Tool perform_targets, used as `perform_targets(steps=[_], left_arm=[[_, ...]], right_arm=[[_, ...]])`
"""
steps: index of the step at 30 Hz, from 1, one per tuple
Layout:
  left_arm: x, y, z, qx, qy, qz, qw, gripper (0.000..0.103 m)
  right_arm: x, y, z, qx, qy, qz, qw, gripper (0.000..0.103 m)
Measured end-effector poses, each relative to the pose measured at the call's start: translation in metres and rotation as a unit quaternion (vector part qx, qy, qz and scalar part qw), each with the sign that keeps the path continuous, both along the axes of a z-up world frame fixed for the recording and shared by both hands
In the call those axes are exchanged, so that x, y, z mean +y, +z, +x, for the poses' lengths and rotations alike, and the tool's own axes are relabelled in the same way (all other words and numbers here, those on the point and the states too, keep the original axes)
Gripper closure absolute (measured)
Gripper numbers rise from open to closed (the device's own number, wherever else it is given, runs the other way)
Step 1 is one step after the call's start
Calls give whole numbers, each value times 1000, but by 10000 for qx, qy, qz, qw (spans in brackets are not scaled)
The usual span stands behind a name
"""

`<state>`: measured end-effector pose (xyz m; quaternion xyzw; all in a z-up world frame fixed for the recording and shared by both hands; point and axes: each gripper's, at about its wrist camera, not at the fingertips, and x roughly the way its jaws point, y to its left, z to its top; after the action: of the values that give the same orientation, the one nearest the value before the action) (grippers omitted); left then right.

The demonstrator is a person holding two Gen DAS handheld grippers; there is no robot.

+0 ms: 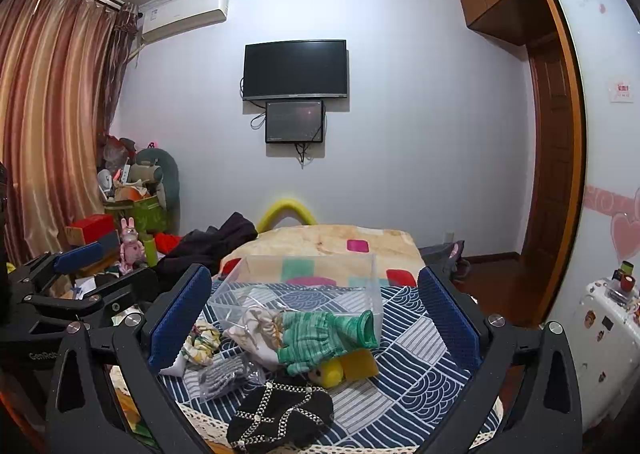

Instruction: Organize soft objects

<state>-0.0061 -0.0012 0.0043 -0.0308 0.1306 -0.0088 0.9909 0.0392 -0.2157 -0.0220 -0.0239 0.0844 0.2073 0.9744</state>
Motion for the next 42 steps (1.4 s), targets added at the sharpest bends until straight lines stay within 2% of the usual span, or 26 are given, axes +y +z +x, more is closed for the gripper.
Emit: perform_targets(steps=[19, 28, 33, 38, 42], left_arm=[[-1, 0, 0, -11, -53, -8, 10000, 0], [4, -13, 12, 167, -111, 45, 9998, 0], [29, -31, 27, 502, 22, -149, 9986, 0], [51, -58, 42, 870, 357, -117, 9955, 0], [68, -83, 58, 1277, 616, -84, 9899, 7]], right_arm=[[-1, 2, -3, -59, -12, 71, 10000, 0], [-1, -8, 8, 74, 64, 70, 9999, 0], [-4, -18, 19, 200, 58, 46, 9998, 0], [4, -31, 30, 276, -35, -168, 9995, 0], [10, -43, 44, 547, -19, -287, 9981, 0]])
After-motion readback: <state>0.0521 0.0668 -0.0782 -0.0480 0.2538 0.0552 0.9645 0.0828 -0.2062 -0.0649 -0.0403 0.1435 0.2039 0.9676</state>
